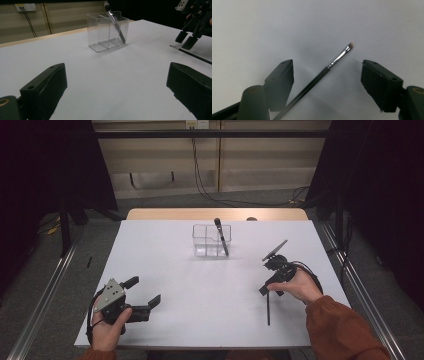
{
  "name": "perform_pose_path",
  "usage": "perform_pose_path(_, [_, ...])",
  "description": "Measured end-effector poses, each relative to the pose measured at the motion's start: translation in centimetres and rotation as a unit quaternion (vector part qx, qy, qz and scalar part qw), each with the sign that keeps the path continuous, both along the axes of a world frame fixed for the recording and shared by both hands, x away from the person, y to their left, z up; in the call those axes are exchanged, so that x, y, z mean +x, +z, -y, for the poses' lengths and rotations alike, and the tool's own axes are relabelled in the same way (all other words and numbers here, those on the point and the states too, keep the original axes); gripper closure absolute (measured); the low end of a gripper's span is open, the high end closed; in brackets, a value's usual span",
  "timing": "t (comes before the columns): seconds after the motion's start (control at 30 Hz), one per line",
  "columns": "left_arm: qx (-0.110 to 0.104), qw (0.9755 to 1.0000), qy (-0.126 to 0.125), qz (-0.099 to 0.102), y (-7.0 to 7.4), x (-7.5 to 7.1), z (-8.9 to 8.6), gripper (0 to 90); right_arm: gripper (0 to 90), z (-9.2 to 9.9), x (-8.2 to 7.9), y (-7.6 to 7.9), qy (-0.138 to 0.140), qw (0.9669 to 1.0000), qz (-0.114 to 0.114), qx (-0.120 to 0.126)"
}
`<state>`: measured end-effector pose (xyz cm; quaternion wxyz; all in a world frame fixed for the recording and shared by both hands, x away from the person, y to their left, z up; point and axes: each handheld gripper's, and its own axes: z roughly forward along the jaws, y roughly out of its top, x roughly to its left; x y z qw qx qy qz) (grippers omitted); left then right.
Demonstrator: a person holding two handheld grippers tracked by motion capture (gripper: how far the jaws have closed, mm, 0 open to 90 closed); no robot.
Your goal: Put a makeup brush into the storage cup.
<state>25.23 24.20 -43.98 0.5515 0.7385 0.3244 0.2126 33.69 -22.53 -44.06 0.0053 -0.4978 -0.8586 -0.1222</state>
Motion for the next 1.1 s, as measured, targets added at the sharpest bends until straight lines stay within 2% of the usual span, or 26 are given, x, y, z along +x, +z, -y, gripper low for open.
perform_pose_path(0.1, [-0.002, 1.0, 0.002, -0.001, 0.0, -0.01, -0.01, 3.0, 32.6, -0.17, 0.03, -0.16, -0.006, 1.0, -0.004, -0.005])
perform_pose_path(0.2, [0.001, 1.0, -0.001, -0.001, -0.02, 0.02, 0.01, 3.0, 43.8, -0.12, 0.22, -0.42, -0.009, 0.9998, -0.014, -0.01])
perform_pose_path(0.3, [0.001, 1.0, 0.0, 0.0, 0.0, -0.05, 0.05, 3.0, 45.7, -0.26, 0.25, -0.83, -0.009, 0.9995, -0.024, -0.019])
perform_pose_path(0.57, [0.009, 0.9999, -0.006, -0.001, -0.06, -0.01, 0.25, 3.0, 51.6, -0.98, 0.02, -0.9, -0.002, 0.9986, -0.012, -0.051])
perform_pose_path(0.87, [0.01, 0.9999, -0.008, -0.001, -0.1, 0.01, 0.33, 3.0, 66.0, -0.14, 0.11, -0.87, -0.013, 0.999, -0.005, -0.042])
perform_pose_path(1.1, [0.008, 0.9999, -0.007, -0.002, -0.11, 0.02, 0.3, 3.0, 72.4, -0.19, 0.24, -0.82, -0.009, 0.9986, -0.009, -0.051])
